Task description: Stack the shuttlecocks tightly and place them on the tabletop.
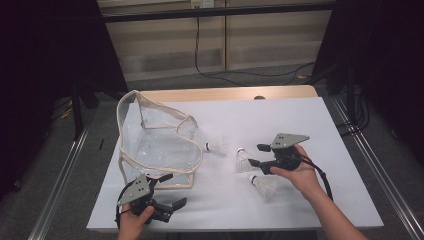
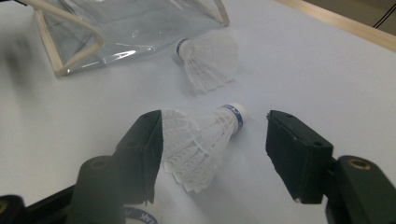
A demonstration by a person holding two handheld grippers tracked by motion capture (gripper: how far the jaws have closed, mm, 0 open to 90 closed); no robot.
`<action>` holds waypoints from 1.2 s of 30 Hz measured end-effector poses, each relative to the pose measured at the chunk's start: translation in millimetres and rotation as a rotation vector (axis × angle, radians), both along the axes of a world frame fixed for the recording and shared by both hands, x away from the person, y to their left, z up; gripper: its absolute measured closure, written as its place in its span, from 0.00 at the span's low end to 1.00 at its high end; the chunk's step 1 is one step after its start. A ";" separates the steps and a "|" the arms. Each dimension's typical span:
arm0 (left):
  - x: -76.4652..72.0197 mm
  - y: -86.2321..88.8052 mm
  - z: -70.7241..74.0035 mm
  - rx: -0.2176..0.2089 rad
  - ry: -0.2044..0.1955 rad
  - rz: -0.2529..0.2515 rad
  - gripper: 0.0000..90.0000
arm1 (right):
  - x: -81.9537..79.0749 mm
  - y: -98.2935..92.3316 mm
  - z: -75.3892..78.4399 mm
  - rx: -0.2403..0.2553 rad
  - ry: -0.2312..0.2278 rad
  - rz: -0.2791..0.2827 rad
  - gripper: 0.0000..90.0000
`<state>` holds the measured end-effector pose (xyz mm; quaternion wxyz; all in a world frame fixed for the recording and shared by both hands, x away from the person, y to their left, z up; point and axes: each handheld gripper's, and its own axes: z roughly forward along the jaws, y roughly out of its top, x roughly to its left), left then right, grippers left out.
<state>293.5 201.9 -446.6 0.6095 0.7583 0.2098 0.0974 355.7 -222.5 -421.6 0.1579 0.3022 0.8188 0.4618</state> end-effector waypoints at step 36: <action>-0.1 -2.3 -0.6 0.005 -0.002 -0.009 0.04 | 23.8 -1.4 -12.0 -0.050 0.079 -0.020 0.99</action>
